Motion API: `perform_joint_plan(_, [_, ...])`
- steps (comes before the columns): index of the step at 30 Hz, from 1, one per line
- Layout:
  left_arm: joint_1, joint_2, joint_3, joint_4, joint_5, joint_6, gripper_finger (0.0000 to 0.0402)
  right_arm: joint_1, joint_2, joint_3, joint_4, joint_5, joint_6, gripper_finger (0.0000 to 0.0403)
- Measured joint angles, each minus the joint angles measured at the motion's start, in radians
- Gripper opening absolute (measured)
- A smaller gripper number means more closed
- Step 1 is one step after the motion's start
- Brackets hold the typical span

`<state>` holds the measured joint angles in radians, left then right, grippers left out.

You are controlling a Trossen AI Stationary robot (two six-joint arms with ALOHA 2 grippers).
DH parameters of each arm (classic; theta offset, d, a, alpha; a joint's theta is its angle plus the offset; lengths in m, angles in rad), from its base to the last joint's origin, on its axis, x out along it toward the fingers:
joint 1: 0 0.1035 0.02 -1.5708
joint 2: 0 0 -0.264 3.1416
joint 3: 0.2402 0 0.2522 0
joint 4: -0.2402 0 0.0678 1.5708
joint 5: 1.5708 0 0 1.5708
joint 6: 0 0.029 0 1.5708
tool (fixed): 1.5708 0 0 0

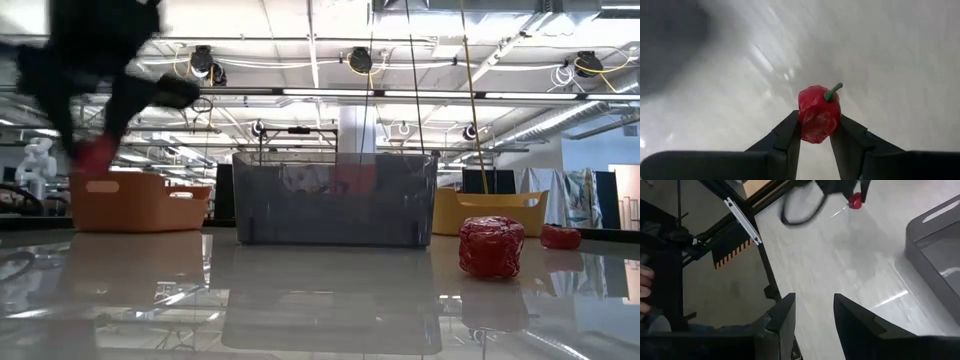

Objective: Sort produce into baskets
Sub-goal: Put the red bell pepper into the gray bin

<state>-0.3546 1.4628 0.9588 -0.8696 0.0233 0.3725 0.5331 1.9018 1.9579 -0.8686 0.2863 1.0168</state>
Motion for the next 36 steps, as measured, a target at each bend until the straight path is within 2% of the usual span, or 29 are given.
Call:
perform_joint_plan(4, [0.05,-0.06,0.055,0.115,-0.029,-0.044,0.01,0.0,-0.026,0.0,-0.061,0.038,0.022,0.0125])
perform_joint_plan(8, [0.1,-0.08,0.064,0.368,-0.036,-0.104,0.01,0.0,-0.043,0.0,-0.167,0.078,0.069,0.0125])
perform_joint_plan(12, [0.146,-0.04,0.064,0.543,-0.045,-0.106,0.01,0.005,-0.05,0.0,-0.298,0.075,0.144,0.0125])
perform_joint_plan(16, [0.203,0.026,0.064,0.631,-0.079,-0.16,0.01,0.019,-0.05,0.0,-0.413,0.044,0.228,0.0125])
perform_joint_plan(24, [0.257,0.099,0.064,0.67,-0.085,-0.44,0.01,0.045,-0.05,0.0,-0.47,0.05,0.284,0.0125])
perform_joint_plan(33, [0.256,0.101,0.064,0.675,-0.101,-0.443,0.01,0.045,-0.049,0.0,-0.488,0.054,0.257,0.0125])
perform_joint_plan(36, [0.256,0.101,0.064,0.674,-0.102,-0.444,0.0112,0.045,-0.049,0.0,-0.491,0.054,0.256,0.0125])
